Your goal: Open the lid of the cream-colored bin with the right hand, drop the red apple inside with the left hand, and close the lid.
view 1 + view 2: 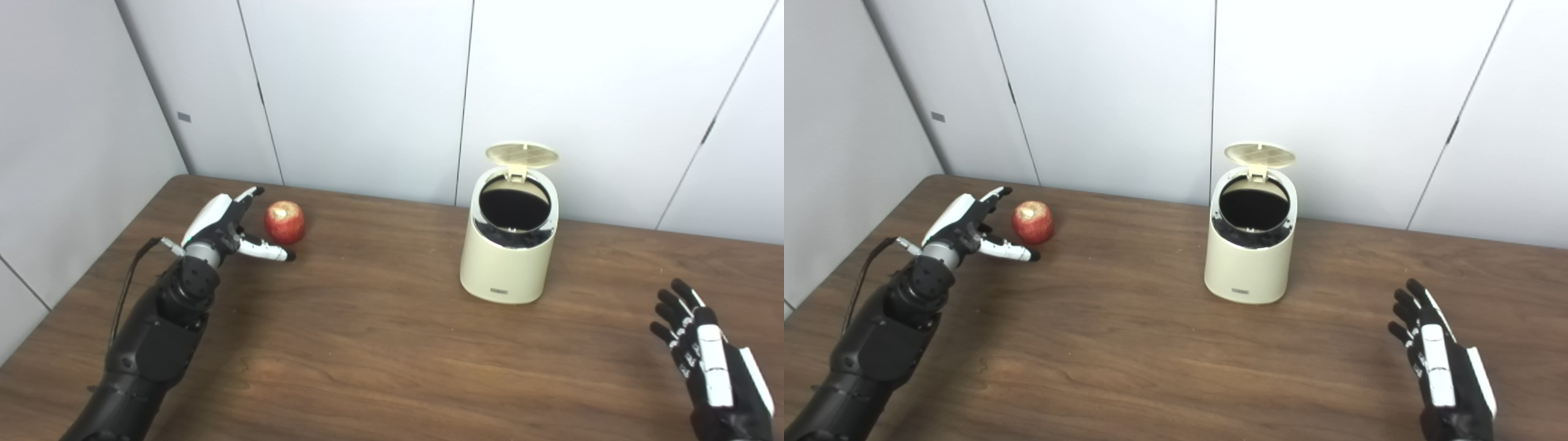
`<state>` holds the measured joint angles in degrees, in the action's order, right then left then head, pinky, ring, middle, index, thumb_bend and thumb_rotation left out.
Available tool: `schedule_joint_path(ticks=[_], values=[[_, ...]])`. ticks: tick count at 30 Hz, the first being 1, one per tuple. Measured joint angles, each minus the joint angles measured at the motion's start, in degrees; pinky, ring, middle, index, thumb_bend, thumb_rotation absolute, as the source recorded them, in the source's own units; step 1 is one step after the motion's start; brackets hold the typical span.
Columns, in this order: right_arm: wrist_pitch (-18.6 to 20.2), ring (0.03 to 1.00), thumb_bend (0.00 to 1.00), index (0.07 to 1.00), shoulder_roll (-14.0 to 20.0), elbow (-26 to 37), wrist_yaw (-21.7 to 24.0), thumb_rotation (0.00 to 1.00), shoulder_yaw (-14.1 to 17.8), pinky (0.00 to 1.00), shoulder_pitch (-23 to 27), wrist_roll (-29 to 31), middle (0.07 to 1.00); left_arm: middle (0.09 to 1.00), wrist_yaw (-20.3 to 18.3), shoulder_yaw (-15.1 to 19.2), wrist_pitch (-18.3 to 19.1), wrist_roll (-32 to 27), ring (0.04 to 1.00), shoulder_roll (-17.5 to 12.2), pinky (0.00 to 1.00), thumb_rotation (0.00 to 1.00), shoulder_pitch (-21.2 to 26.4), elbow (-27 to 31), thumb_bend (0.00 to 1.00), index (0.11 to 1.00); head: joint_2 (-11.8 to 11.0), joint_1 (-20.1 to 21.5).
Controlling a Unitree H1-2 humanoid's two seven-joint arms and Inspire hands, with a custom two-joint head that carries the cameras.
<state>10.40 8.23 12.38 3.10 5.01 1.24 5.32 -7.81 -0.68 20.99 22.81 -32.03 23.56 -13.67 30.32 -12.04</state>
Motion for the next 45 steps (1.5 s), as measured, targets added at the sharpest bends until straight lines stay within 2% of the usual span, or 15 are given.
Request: schedule_joint_path(ticks=[4, 13, 18, 24, 27, 31, 36, 37, 38, 39, 40, 41, 45], values=[[-0.56, 0.895, 0.52, 0.906, -0.07, -0.49, 0.02, 0.93, -0.01, 0.81, 0.01, 0.04, 0.898, 0.987, 0.01, -1.35, -0.70, 0.22, 0.941, -0.07, 0.78, 0.15, 0.85, -1.57, 0.98, 1.000, -0.09, 0.44], [-1.58, 0.896, 0.49, 0.906, -0.25, -0.73, 0.09, 0.96, -0.83, 0.82, 0.01, -0.23, 0.896, 0.956, 0.01, -3.17, -1.68, 1.41, 0.906, -0.23, 0.76, 0.15, 2.78, -4.60, 0.95, 0.978, -0.44, 1.41], [-1.58, 0.900, 0.54, 0.901, -1.07, -0.75, -0.19, 0.94, -1.09, 0.82, -0.05, -0.95, 0.897, 0.922, 0.07, -4.55, -1.72, 2.41, 0.900, -0.28, 0.78, 0.16, 4.84, -6.26, 0.96, 0.948, -0.44, 1.58], [-1.54, 0.899, 0.56, 0.896, -1.31, -0.84, -0.49, 0.95, -1.20, 0.82, -0.07, -1.72, 0.897, 0.879, -0.03, -6.00, -2.99, 3.26, 0.845, -0.37, 0.76, 0.15, 6.71, -8.02, 0.93, 0.913, -0.53, 2.11], [-1.51, 0.904, 0.56, 0.894, -1.64, -0.84, -0.71, 0.93, -1.30, 0.82, -0.23, -2.01, 0.901, 0.837, -0.16, -7.05, -4.09, 3.63, 0.774, -0.50, 0.67, 0.11, 7.52, -8.98, 0.89, 0.864, -0.44, 2.02], [-1.51, 0.899, 0.54, 0.886, -1.93, -0.84, -0.68, 0.93, -1.39, 0.80, -0.28, -1.89, 0.898, 0.795, -0.16, -7.04, -4.21, 3.48, 0.720, -0.45, 0.63, 0.01, 7.94, -9.98, 0.83, 0.824, -0.44, 2.37], [-1.28, 0.891, 0.51, 0.860, -2.17, -0.81, -0.70, 0.93, -1.39, 0.81, -0.35, -1.81, 0.884, 0.712, 0.69, -5.14, -4.95, 2.07, 0.624, 0.59, 0.59, 0.00, 7.95, -10.94, 0.77, 0.730, -0.35, 2.46], [-1.21, 0.888, 0.51, 0.857, -2.23, -0.81, -0.69, 0.93, -1.39, 0.81, -0.35, -1.79, 0.879, 0.668, 0.91, -4.75, -5.26, 1.75, 0.587, 0.83, 0.58, 0.00, 7.94, -10.96, 0.74, 0.685, -0.35, 2.55], [-1.20, 0.887, 0.51, 0.855, -2.27, -0.81, -0.69, 0.93, -1.39, 0.81, -0.35, -1.75, 0.877, 0.601, 1.12, -4.48, -5.54, 1.54, 0.512, 1.00, 0.57, 0.00, 7.94, -10.96, 0.63, 0.651, -0.35, 2.55], [-1.21, 0.885, 0.51, 0.853, -2.32, -0.81, -0.69, 0.93, -1.37, 0.81, -0.35, -1.72, 0.873, 0.540, 1.50, -4.26, -5.73, 1.43, 0.463, 1.16, 0.53, 0.00, 7.94, -10.96, 0.56, 0.596, -0.35, 2.55], [-1.23, 0.885, 0.51, 0.849, -2.33, -0.81, -0.69, 0.93, -1.35, 0.82, -0.35, -1.71, 0.871, 0.508, 2.18, -4.19, -5.73, 1.46, 0.456, 1.28, 0.51, 0.00, 7.94, -10.96, 0.53, 0.535, -0.35, 2.55], [-1.24, 0.884, 0.51, 0.847, -2.32, -0.81, -0.70, 0.93, -1.31, 0.82, -0.35, -1.69, 0.870, 0.500, 2.41, -4.23, -5.71, 1.58, 0.460, 1.32, 0.50, 0.00, 7.94, -10.95, 0.51, 0.510, -0.18, 2.46], [-1.25, 0.873, 0.53, 0.848, -2.32, -0.81, -0.70, 0.94, -1.04, 0.81, -0.32, -1.41, 0.855, 0.505, 2.51, -5.29, -4.10, 3.34, 0.468, 1.31, 0.50, 0.00, 7.94, -10.63, 0.50, 0.467, -0.18, 2.55]])
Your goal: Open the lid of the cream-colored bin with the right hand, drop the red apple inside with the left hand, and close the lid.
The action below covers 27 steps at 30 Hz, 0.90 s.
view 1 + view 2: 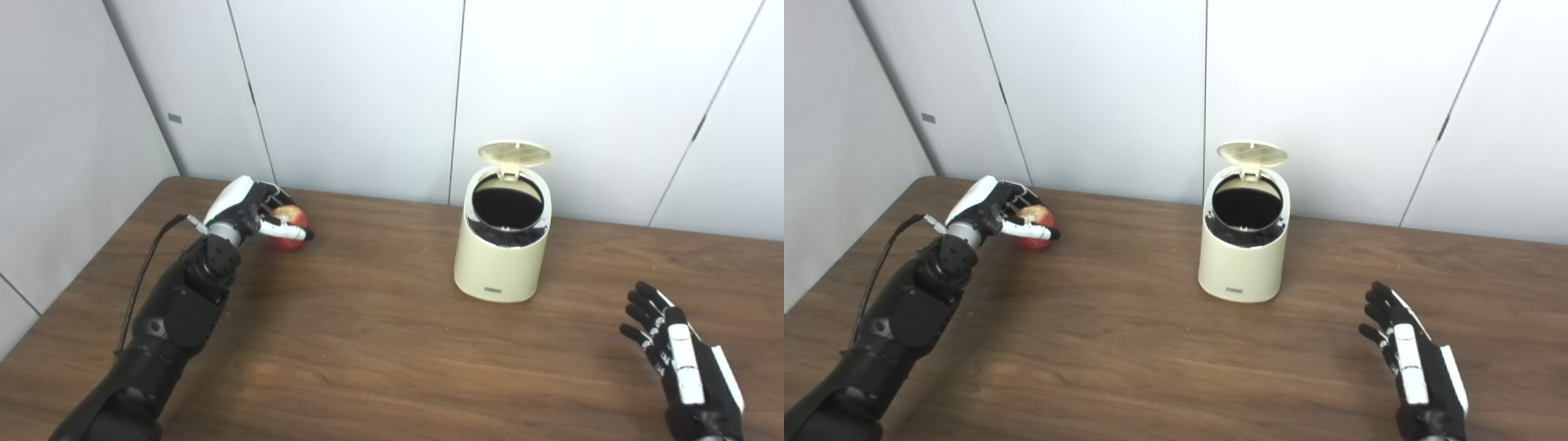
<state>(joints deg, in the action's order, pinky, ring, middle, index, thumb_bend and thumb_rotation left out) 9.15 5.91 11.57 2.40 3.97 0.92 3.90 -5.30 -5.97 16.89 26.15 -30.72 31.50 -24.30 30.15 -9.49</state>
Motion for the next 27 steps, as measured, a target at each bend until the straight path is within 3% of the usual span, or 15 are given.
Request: schedule_joint_path(ticks=[9, 20, 24, 27], values=[[-0.01, 0.872, 0.51, 0.846, 0.04, 0.00, 0.17, 0.94, 0.34, 0.82, 0.01, 1.72, 0.846, 0.510, -0.02, -1.33, 0.63, 2.68, 0.450, -0.42, 0.49, 0.00, -0.09, 1.03, 0.50, 0.465, 0.18, 0.00], [-0.17, 0.872, 0.52, 0.847, 0.11, -0.20, 0.24, 0.96, 0.14, 0.82, 0.10, 1.65, 0.849, 0.488, 1.30, 2.39, 1.07, 2.28, 0.443, -0.29, 0.46, 0.00, -3.21, 8.18, 0.50, 0.486, 0.09, 0.88], [-0.23, 0.865, 0.48, 0.843, 0.14, -0.78, 0.22, 0.97, -0.03, 0.81, 0.13, 1.33, 0.845, 0.478, 4.24, 5.19, 0.42, 1.13, 0.428, 2.03, 0.38, 0.00, -5.83, 14.11, 0.48, 0.484, 0.00, 1.32], [-0.22, 0.860, 0.51, 0.839, -0.01, -0.80, 0.10, 0.96, -0.45, 0.80, 0.17, 0.64, 0.848, 0.499, 6.38, 5.94, -1.38, 0.83, 0.436, 4.43, 0.36, 0.00, -7.55, 18.34, 0.48, 0.471, 0.00, 1.93]])
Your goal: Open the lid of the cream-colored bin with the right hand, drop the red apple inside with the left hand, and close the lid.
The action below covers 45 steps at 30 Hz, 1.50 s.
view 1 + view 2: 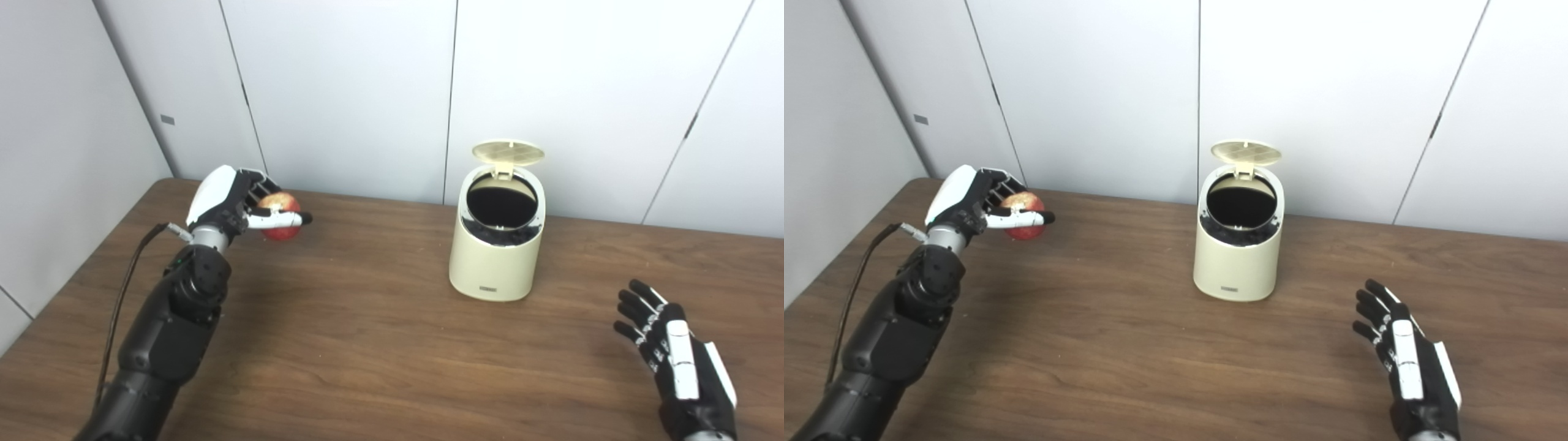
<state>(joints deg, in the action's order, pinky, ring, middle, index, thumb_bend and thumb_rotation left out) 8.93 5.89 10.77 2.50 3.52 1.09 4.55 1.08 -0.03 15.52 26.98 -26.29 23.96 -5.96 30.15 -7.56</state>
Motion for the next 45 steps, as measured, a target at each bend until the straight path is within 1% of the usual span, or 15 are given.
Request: schedule_joint_path(ticks=[3, 5, 9, 11, 14, 19, 23, 28, 34, 37, 41, 45], values=[[0.04, 0.868, 0.51, 0.841, -0.37, 0.03, -0.18, 0.96, -0.17, 0.80, -0.04, -0.60, 0.859, 0.502, 0.82, -0.02, -2.44, -0.23, 0.438, 2.09, 0.36, 0.00, -1.06, 3.17, 0.48, 0.469, 0.00, 0.53], [0.04, 0.874, 0.52, 0.844, -0.63, 0.08, -0.21, 0.93, -0.17, 0.82, -0.05, -0.63, 0.869, 0.508, 0.85, -0.43, -2.86, 0.23, 0.441, 2.86, 0.39, 0.00, -1.49, 5.54, 0.48, 0.474, 0.09, 1.14], [-0.01, 0.886, 0.51, 0.856, -1.05, 0.08, -0.16, 0.91, -0.07, 0.83, -0.06, 0.13, 0.882, 0.506, 0.71, -1.89, -3.01, 2.18, 0.436, 3.71, 0.40, 0.00, -1.50, 10.15, 0.48, 0.481, 0.17, 2.28], [-0.25, 0.883, 0.52, 0.854, -1.29, 0.06, -0.15, 0.91, -0.14, 0.82, -0.05, 0.24, 0.881, 0.521, 0.49, -2.66, -3.04, 2.68, 0.445, 4.37, 0.39, 0.00, -1.28, 11.14, 0.48, 0.474, 0.26, 3.51], [-0.38, 0.889, 0.49, 0.849, -1.64, 0.05, -0.23, 0.92, -0.21, 0.83, -0.02, 0.13, 0.883, 0.532, -0.42, -3.67, -2.89, 2.75, 0.453, 5.32, 0.37, 0.00, -1.20, 12.53, 0.48, 0.472, 0.35, 4.92], [-0.84, 0.891, 0.48, 0.846, -2.16, 0.01, -0.55, 0.93, -0.29, 0.82, 0.01, -0.74, 0.887, 0.537, -1.98, -4.50, -2.14, 3.47, 0.454, 7.62, 0.35, 0.00, -0.44, 17.20, 0.47, 0.482, 0.44, 5.54], [-2.36, 0.886, 0.52, 0.837, -2.60, -0.20, -0.73, 0.92, -0.27, 0.82, 0.06, -0.95, 0.882, 0.545, -2.33, -4.83, -2.10, 3.66, 0.452, 9.73, 0.33, 0.00, 0.57, 18.14, 0.47, 0.486, 0.26, 6.77], [-2.55, 0.883, 0.55, 0.822, -3.34, -0.27, -1.30, 0.89, -0.30, 0.82, 0.22, -1.07, 0.879, 0.537, -2.90, -5.69, -2.09, 3.63, 0.448, 12.02, 0.33, 0.00, 1.80, 18.12, 0.47, 0.494, -0.09, 8.26], [-2.76, 0.863, 0.53, 0.822, -4.36, -0.67, -2.75, 0.92, -0.88, 0.79, 0.29, -2.64, 0.862, 0.539, -2.68, -6.29, -3.20, 3.57, 0.450, 14.30, 0.33, 0.00, 4.72, 17.55, 0.47, 0.482, -1.05, 9.58], [-2.88, 0.862, 0.52, 0.825, -4.65, -0.69, -2.96, 0.93, -1.02, 0.79, 0.52, -3.15, 0.863, 0.532, -1.96, -6.92, -3.75, 3.76, 0.438, 16.14, 0.33, 0.00, 5.65, 16.21, 0.47, 0.486, -1.23, 9.76], [-3.00, 0.865, 0.54, 0.825, -4.71, -0.74, -3.07, 0.93, -1.04, 0.79, 0.86, -3.50, 0.866, 0.500, -1.50, -7.89, -5.43, 3.84, 0.420, 18.41, 0.33, 0.00, 5.97, 14.02, 0.47, 0.503, -1.32, 9.93], [-2.99, 0.863, 0.53, 0.825, -4.77, -0.86, -3.33, 0.93, -1.02, 0.79, 1.10, -3.61, 0.863, 0.488, -0.55, -8.07, -6.22, 3.91, 0.417, 19.48, 0.35, 0.00, 6.87, 11.84, 0.48, 0.511, -1.49, 9.85]])
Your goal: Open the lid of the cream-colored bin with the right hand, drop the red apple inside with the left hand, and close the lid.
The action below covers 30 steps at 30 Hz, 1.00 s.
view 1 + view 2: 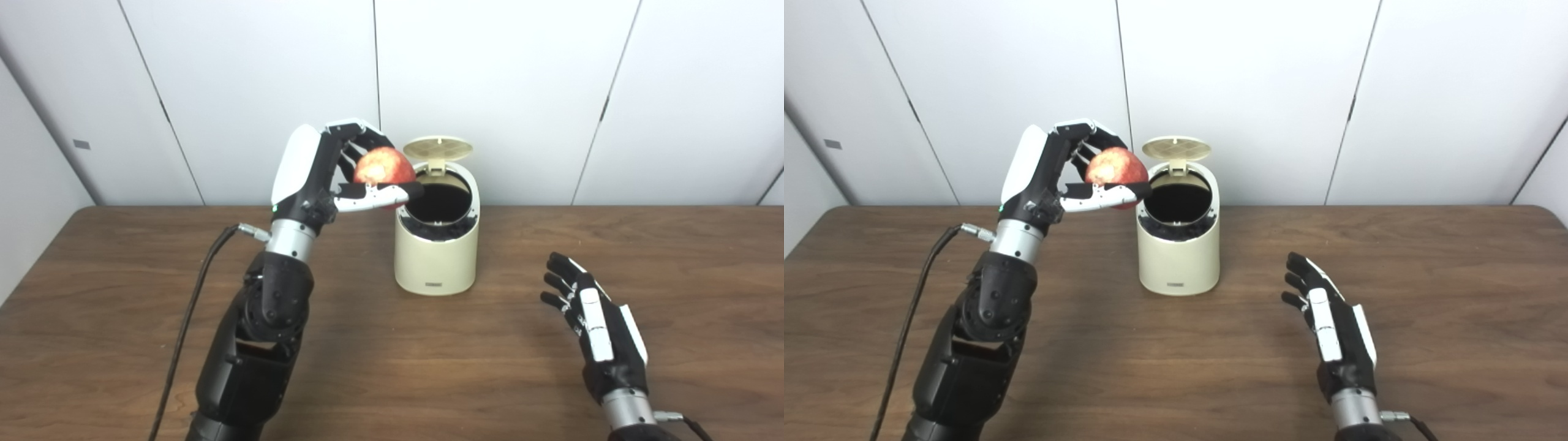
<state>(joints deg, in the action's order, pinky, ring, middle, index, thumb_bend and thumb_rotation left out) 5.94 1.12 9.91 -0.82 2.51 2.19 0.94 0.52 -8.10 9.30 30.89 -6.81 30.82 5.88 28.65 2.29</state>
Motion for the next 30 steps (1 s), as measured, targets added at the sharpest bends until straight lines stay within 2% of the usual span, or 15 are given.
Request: schedule_joint_path(ticks=[8, 21, 30], values=[[0.00, 0.863, 0.50, 0.826, -0.03, -0.37, -0.17, 0.93, -0.16, 0.79, 0.06, -0.18, 0.860, 0.495, 1.26, -0.98, -1.65, -0.05, 0.413, 2.94, 0.32, 0.00, 0.66, -1.10, 0.47, 0.502, 0.00, -0.44], [0.10, 0.870, 0.50, 0.837, 0.00, -0.37, -0.45, 0.93, -0.17, 0.80, 0.32, -0.40, 0.862, 0.525, 1.26, -2.72, -1.41, 0.92, 0.422, 3.98, 0.32, 0.00, 0.64, -1.70, 0.47, 0.500, 0.17, -0.62], [0.35, 0.872, 0.52, 0.839, -0.07, -0.23, -0.90, 0.93, -0.52, 0.80, 0.38, -0.95, 0.861, 0.540, 3.65, -3.29, -4.26, 1.23, 0.414, 3.92, 0.33, 0.00, 1.30, -9.38, 0.47, 0.493, 0.52, -0.35]])
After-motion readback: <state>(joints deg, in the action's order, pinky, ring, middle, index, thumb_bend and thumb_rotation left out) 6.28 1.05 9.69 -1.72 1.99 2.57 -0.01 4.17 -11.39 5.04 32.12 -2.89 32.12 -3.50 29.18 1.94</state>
